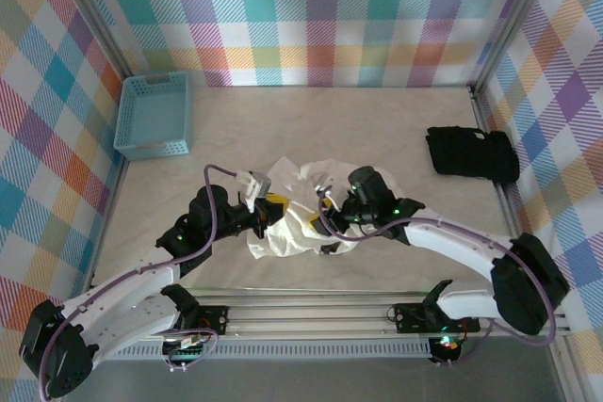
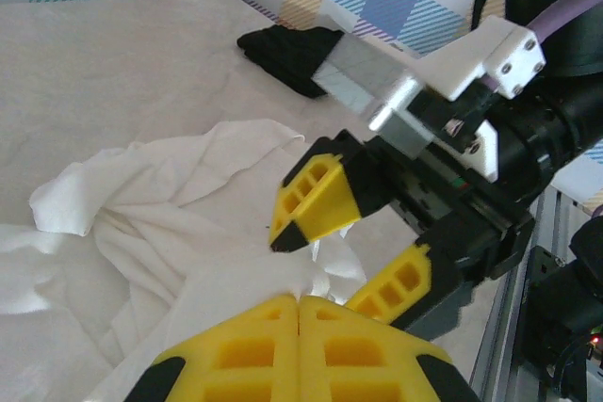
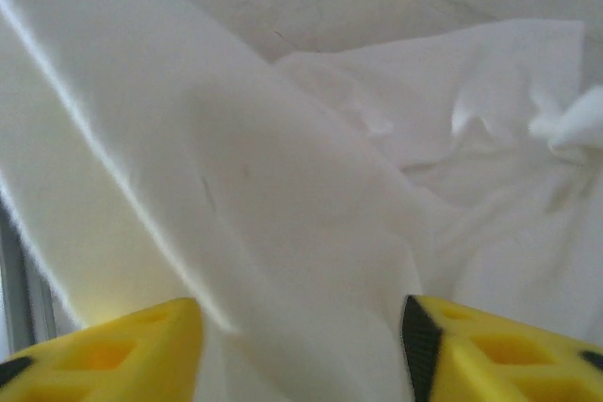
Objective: Fold the inside-out t-shirt
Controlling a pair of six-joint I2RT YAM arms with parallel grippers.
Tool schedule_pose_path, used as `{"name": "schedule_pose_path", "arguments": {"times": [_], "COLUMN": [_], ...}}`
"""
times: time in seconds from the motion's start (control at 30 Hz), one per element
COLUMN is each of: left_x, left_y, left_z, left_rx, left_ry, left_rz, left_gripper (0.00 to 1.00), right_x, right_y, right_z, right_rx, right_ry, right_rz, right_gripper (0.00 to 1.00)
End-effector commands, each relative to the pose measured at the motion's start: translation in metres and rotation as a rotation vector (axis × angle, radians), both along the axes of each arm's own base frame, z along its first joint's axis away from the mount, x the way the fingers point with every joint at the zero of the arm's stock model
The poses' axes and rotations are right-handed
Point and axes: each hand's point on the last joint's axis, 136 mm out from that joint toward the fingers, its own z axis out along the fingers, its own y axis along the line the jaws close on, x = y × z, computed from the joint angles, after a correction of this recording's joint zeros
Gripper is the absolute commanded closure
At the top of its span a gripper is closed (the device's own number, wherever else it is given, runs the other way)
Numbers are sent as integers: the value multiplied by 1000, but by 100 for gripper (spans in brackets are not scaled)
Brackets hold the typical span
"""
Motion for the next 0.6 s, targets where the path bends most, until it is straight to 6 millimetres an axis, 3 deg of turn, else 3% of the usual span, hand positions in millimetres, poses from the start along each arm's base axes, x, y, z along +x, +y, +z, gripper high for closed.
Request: {"name": "schedule_pose_path", "arguments": {"times": [0.0, 0.1, 0.17, 0.23, 0.37, 0.5, 0.57], "left_x": [4, 24, 44, 59, 69, 70, 60], "left_y": [5, 24, 48, 69, 69, 70, 76], "left_z": [13, 6, -7, -20, -42, -46, -49], "left_rx": [-5, 38, 105, 214, 365, 384, 383], "left_ry": [-37, -18, 17, 63, 155, 209, 238], "left_rz": [25, 186, 371, 513, 534, 554, 558], "left_gripper": [100, 100, 100, 100, 95, 84, 74], "right_x": [10, 1, -13, -27, -39, -27, -21], "right_y": [25, 27, 27, 28, 41, 48, 50], "right_z": [30, 47, 67, 87, 110, 110, 107], "right_rx": [90, 135, 199, 291, 423, 445, 437], "right_ry": [-67, -24, 39, 135, 280, 327, 341], "right_rz": [67, 99, 147, 195, 263, 212, 187], "right_gripper": [64, 92, 99, 100, 100, 100, 100]}}
